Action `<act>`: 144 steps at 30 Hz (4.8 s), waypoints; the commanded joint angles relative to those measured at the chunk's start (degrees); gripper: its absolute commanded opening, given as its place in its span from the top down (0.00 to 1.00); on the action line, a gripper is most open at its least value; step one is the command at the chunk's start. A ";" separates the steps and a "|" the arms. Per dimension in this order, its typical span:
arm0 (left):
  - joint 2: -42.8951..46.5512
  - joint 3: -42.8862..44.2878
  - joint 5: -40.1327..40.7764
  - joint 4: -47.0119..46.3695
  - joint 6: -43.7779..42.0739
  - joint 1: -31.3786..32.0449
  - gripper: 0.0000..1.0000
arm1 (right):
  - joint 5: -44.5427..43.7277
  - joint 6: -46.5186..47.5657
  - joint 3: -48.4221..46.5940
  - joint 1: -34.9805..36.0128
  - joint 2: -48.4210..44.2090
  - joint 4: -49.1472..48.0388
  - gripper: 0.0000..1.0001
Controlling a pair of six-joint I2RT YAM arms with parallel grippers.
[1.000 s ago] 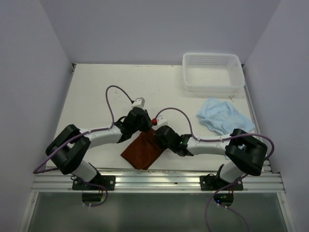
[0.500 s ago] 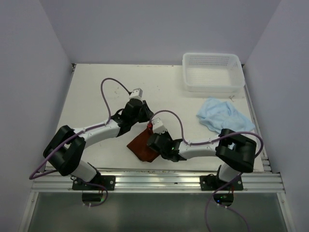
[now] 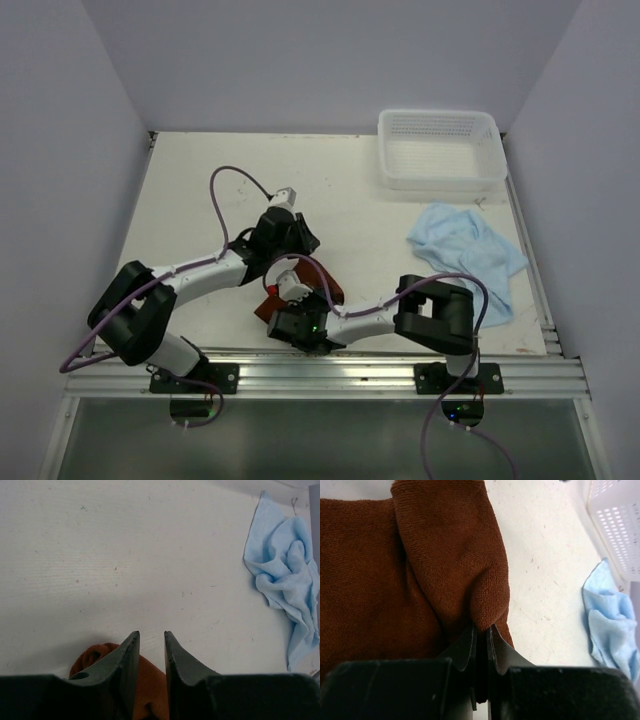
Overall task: Roll the towels
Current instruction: Roll the towel
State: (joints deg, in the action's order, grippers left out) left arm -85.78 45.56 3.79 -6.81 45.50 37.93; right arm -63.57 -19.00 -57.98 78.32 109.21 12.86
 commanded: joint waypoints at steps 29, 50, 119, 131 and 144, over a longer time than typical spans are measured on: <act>4.40 -18.05 -5.64 -8.39 6.01 1.44 0.77 | -3.76 -3.93 -7.07 2.71 4.18 8.76 0.95; -0.18 -17.87 -3.36 -8.22 6.45 1.53 0.82 | 16.17 -6.04 6.29 -2.12 -21.30 -3.54 0.60; 2.72 1.64 3.50 3.91 -2.78 -1.11 0.77 | 30.11 -3.85 17.99 -19.81 -28.35 -13.04 1.00; 3.60 -0.38 2.18 2.50 -1.64 -1.02 0.78 | 12.43 -2.70 12.99 -12.07 -22.38 -7.59 1.00; 5.79 -1.53 2.01 2.50 -1.38 -1.02 0.78 | -0.84 -2.09 3.84 1.56 -8.67 -0.40 1.00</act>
State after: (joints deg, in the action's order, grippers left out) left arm -82.61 45.08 6.00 -2.83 43.92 37.15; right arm -58.72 -20.47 -50.72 77.58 98.06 9.17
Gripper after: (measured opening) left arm 0.225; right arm 0.056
